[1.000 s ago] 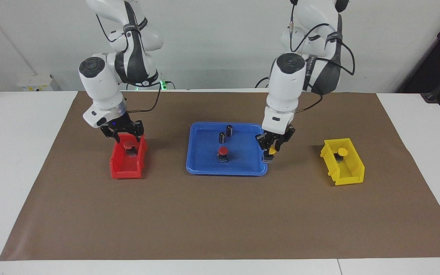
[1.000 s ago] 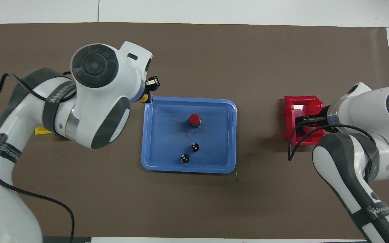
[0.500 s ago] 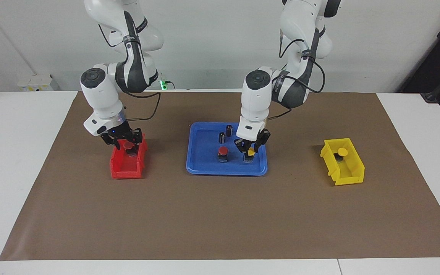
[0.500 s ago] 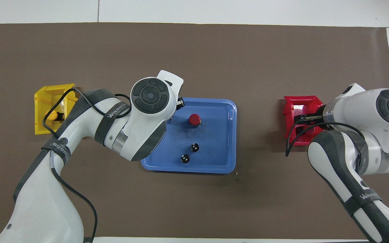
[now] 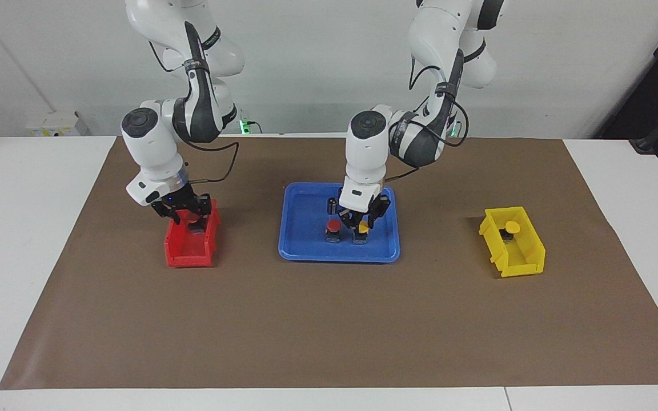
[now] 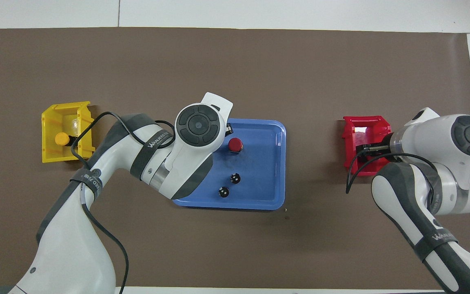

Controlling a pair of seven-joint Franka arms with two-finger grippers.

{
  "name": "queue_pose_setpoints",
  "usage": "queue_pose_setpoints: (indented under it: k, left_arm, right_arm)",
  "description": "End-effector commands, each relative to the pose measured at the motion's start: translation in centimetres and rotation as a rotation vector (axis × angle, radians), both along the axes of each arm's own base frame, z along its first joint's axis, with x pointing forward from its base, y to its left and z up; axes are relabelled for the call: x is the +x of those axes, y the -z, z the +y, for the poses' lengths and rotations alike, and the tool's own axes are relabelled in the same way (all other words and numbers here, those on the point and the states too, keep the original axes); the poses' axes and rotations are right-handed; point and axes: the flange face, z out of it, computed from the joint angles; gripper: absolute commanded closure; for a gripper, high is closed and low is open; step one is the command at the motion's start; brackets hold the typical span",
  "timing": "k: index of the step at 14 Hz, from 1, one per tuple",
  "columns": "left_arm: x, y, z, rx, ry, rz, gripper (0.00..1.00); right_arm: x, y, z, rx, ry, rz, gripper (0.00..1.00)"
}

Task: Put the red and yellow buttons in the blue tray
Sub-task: 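Place the yellow button in the tray while the right gripper grasps another red button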

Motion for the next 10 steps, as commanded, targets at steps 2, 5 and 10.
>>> queue_pose_setpoints:
  k: [2, 5, 10]
  left_arm:
    - [0.2, 0.2, 0.1, 0.003, -0.008, -0.034, 0.28]
    - [0.9, -1.2, 1.3, -0.003, -0.022, -0.039, 0.00]
    - [5.1, -6.4, 11.0, 0.046, 0.122, 0.014, 0.00]
  right_arm:
    - [-1.0, 0.3, -0.4, 0.011, -0.025, -0.009, 0.37]
    - [-1.3, 0.5, -0.4, 0.011, -0.046, -0.003, 0.57]
    - [1.5, -3.0, 0.4, 0.011, -0.055, 0.044, 0.73]
